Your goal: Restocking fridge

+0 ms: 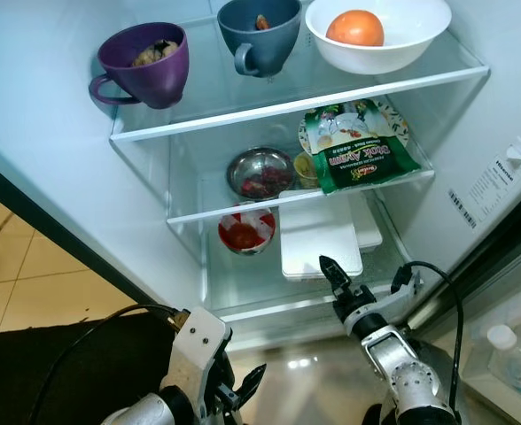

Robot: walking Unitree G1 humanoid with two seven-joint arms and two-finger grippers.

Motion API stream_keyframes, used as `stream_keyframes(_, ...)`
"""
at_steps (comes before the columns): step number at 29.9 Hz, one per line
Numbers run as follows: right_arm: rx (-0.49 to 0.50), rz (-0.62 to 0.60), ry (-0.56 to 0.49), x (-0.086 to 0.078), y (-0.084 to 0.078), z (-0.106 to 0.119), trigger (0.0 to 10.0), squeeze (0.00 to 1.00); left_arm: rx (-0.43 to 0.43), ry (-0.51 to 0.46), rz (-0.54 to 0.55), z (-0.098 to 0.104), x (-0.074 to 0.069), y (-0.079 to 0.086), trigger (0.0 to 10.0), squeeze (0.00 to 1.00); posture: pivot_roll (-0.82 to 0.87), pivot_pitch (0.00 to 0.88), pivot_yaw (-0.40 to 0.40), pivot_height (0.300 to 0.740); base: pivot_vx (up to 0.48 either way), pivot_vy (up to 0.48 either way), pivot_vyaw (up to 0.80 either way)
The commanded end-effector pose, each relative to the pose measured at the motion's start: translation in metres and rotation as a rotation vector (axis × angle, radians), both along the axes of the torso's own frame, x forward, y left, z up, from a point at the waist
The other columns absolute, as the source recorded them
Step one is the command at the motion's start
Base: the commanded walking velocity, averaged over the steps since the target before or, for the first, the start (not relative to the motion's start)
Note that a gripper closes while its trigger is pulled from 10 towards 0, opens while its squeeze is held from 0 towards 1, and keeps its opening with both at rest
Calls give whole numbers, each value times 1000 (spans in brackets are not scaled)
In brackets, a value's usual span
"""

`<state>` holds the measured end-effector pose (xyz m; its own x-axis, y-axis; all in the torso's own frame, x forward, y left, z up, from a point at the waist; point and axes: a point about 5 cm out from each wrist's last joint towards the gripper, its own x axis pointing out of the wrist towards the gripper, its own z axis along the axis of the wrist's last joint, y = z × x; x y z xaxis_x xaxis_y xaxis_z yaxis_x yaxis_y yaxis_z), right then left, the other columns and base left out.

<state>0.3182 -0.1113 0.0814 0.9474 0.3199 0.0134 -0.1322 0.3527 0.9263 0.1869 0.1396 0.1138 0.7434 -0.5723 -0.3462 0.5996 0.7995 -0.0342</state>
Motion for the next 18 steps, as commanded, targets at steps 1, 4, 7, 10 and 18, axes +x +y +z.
stream_keyframes(1,73,10,48,-6,23,-9,10000,0,3,31,12,-8,-3,0,10000,0,149,267,104,341,0,0,0)
stream_keyframes(4,78,34,19,1,32,-1,10000,0,1,27,13,-7,-1,-1,10000,0,160,266,107,341,0,0,0)
stream_keyframes(7,74,48,9,8,39,3,10000,0,1,25,17,-6,-1,0,10000,0,167,265,109,341,0,0,0)
stream_keyframes(10,57,50,5,15,45,6,10000,0,2,27,20,-6,-2,1,10000,0,176,268,113,341,0,0,0)
stream_keyframes(18,58,46,13,22,54,9,10000,0,3,32,21,-6,-5,1,10000,0,191,270,118,341,0,0,0)
